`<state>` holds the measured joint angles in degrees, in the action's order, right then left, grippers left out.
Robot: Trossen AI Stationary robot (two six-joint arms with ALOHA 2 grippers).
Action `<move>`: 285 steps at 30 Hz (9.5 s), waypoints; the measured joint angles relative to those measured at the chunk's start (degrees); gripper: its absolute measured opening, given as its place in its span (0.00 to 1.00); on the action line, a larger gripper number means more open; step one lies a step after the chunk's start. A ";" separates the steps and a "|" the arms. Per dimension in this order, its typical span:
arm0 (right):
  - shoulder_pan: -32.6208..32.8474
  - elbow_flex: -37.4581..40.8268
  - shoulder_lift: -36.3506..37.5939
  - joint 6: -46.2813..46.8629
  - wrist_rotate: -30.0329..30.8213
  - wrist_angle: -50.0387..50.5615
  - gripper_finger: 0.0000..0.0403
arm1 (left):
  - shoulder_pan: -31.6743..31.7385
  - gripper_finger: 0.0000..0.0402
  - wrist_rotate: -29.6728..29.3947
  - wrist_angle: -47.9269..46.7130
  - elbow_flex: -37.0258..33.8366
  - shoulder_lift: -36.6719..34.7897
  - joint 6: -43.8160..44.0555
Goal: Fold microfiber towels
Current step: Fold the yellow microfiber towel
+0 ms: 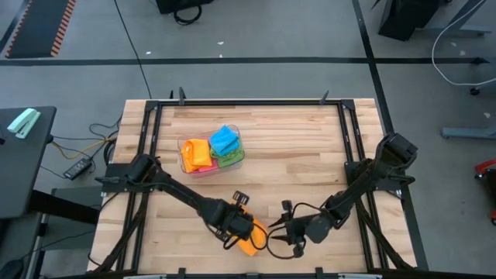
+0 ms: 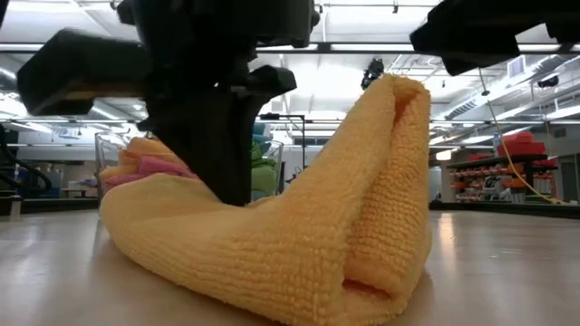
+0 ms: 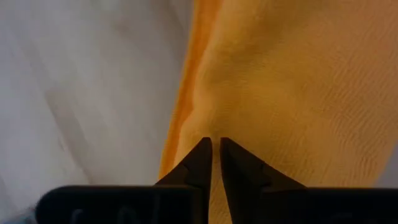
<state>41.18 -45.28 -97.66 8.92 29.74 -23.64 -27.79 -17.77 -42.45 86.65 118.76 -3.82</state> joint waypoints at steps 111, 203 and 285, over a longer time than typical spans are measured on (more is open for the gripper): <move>-1.02 -33.14 -23.54 -17.86 -2.23 35.46 0.58 | -1.34 0.11 1.15 1.65 -11.53 -14.47 -1.67; -4.09 -34.67 -16.10 5.38 -38.73 53.88 0.03 | -6.88 0.10 2.83 30.21 -31.06 -29.03 4.54; -16.57 -34.39 -17.95 9.02 -43.83 48.73 0.39 | -7.82 0.11 2.61 29.72 -31.06 -29.09 4.73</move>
<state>24.61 -79.66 -115.61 17.94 -14.09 25.10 -35.62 -15.16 -12.74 55.59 89.67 0.91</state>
